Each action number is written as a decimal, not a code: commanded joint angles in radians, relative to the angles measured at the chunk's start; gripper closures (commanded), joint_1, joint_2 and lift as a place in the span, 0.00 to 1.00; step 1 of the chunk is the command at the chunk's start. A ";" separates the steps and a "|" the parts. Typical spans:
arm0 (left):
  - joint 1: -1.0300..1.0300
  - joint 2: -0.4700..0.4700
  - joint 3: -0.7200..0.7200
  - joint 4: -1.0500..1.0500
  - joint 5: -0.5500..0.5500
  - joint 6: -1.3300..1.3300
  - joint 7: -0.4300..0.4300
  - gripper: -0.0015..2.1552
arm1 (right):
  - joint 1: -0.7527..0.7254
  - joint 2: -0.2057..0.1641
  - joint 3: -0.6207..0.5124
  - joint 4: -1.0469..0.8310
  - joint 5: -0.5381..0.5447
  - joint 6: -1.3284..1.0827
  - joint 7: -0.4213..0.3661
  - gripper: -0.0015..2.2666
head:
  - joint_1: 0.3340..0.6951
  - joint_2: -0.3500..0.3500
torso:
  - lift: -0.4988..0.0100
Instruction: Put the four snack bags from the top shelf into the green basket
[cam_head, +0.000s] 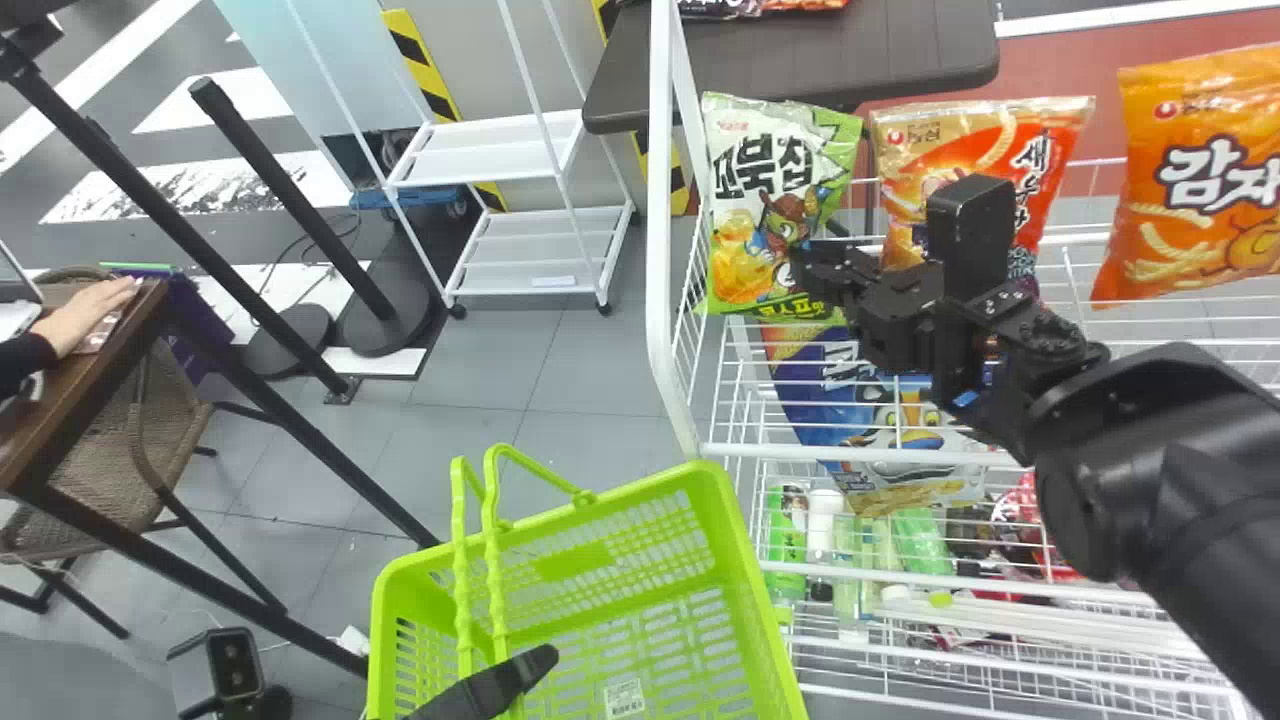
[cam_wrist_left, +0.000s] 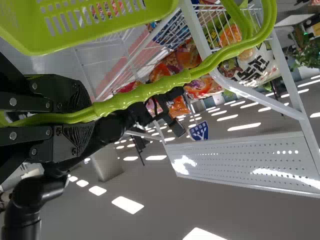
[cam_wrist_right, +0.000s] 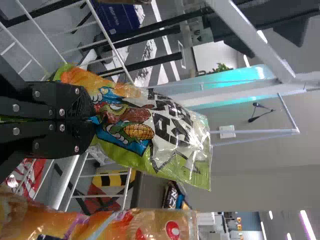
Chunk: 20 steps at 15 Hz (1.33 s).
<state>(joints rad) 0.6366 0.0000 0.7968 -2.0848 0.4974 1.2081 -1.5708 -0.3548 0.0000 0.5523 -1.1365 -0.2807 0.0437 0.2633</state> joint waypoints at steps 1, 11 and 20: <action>0.000 -0.003 0.001 0.000 0.003 0.000 -0.010 1.00 | 0.089 0.001 -0.017 -0.161 0.064 0.075 -0.010 0.99 | 1.00 1.00 | 0.98; -0.008 -0.003 0.001 0.009 0.003 -0.009 -0.010 1.00 | 0.622 0.001 -0.207 -0.959 0.172 0.416 -0.027 0.99 | 1.00 1.00 | 0.98; -0.021 -0.003 -0.005 0.014 0.003 -0.006 -0.010 1.00 | 0.881 -0.130 -0.204 -1.299 0.005 0.790 -0.009 0.99 | 1.00 1.00 | 0.98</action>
<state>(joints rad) 0.6165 0.0000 0.7915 -2.0709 0.5000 1.2016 -1.5708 0.5206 -0.1185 0.3352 -2.4210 -0.2550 0.7662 0.2532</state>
